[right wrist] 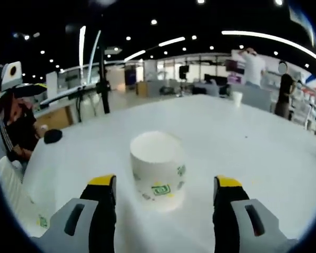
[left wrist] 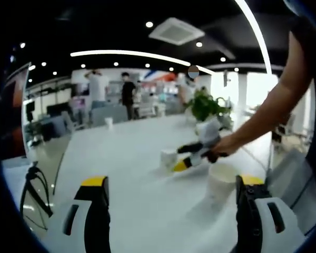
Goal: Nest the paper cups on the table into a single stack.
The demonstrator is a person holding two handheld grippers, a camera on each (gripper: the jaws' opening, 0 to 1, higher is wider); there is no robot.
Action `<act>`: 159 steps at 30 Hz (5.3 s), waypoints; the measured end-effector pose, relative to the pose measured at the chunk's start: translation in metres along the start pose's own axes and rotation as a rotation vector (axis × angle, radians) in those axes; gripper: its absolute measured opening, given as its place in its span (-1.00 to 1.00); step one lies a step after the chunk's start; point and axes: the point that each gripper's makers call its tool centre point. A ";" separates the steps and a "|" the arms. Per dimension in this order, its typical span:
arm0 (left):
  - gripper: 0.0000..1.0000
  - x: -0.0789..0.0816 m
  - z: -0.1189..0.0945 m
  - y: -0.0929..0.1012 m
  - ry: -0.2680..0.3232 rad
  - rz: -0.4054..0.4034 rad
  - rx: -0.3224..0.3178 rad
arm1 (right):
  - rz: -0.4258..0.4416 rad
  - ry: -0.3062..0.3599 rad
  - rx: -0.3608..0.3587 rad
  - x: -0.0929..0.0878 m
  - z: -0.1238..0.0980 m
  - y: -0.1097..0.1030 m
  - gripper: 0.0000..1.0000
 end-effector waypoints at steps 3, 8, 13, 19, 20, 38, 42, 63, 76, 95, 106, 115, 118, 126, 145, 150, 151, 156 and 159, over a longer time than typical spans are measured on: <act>0.98 -0.001 0.001 0.001 -0.003 -0.004 -0.003 | -0.033 -0.036 0.006 -0.006 0.005 -0.001 0.23; 0.98 -0.002 0.007 -0.002 -0.016 -0.008 0.003 | -0.034 -0.045 0.004 -0.008 0.004 -0.001 0.14; 0.97 0.000 0.012 -0.004 -0.025 -0.034 0.007 | -0.037 -0.050 0.016 -0.008 0.005 -0.003 0.00; 0.96 0.002 0.014 0.000 -0.018 -0.040 -0.006 | -0.040 -0.052 0.021 -0.008 0.004 -0.006 -0.19; 0.96 0.001 0.014 0.000 -0.022 -0.041 -0.004 | -0.037 -0.051 0.025 -0.008 0.006 -0.005 -0.21; 0.95 0.003 0.013 -0.002 -0.014 -0.059 0.002 | -0.031 -0.062 0.021 -0.006 0.010 -0.003 -0.24; 0.95 0.002 0.014 -0.003 -0.017 -0.059 0.004 | -0.032 -0.061 0.020 -0.006 0.008 -0.003 -0.25; 0.97 0.003 0.018 -0.001 -0.028 -0.067 0.001 | -0.035 -0.041 0.011 0.039 -0.014 0.016 -0.30; 0.97 0.002 0.025 -0.009 -0.081 -0.073 0.028 | -0.081 0.001 0.015 0.073 -0.032 0.021 -0.30; 0.97 0.008 0.031 -0.010 -0.117 -0.067 0.027 | -0.088 0.023 -0.005 0.114 -0.064 0.038 -0.31; 0.96 0.013 0.030 -0.012 -0.109 -0.081 0.028 | -0.089 0.018 0.010 0.112 -0.075 0.030 -0.32; 0.95 0.014 0.032 -0.009 -0.113 -0.079 0.017 | -0.078 0.029 0.062 0.113 -0.090 0.011 -0.32; 0.96 0.013 0.032 -0.007 -0.121 -0.072 0.015 | -0.079 0.039 0.073 0.114 -0.096 0.002 -0.32; 0.94 0.013 0.032 -0.002 -0.120 -0.066 0.005 | -0.102 0.044 0.091 0.109 -0.110 -0.018 -0.32; 0.91 0.020 0.033 0.012 -0.102 -0.058 -0.020 | -0.089 0.072 0.132 0.107 -0.149 -0.060 -0.32; 0.91 0.023 0.033 0.015 -0.098 -0.056 -0.027 | -0.084 0.081 0.138 0.106 -0.160 -0.071 -0.31; 0.91 0.023 0.033 0.016 -0.097 -0.055 -0.027 | -0.084 0.082 0.139 0.105 -0.163 -0.074 -0.31; 0.90 0.025 0.033 0.019 -0.092 -0.050 -0.035 | -0.082 0.086 0.141 0.100 -0.175 -0.084 -0.31; 0.90 0.026 0.032 0.021 -0.090 -0.049 -0.038 | -0.074 0.094 0.142 0.099 -0.182 -0.088 -0.31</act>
Point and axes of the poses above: the point that each gripper's makers call its tool centre point, and the gripper's own axes: z roughly forward along the fingers, y roughly to its right, x roughly out of its top, and after that the axes turned 10 degrees about -y, right-handed
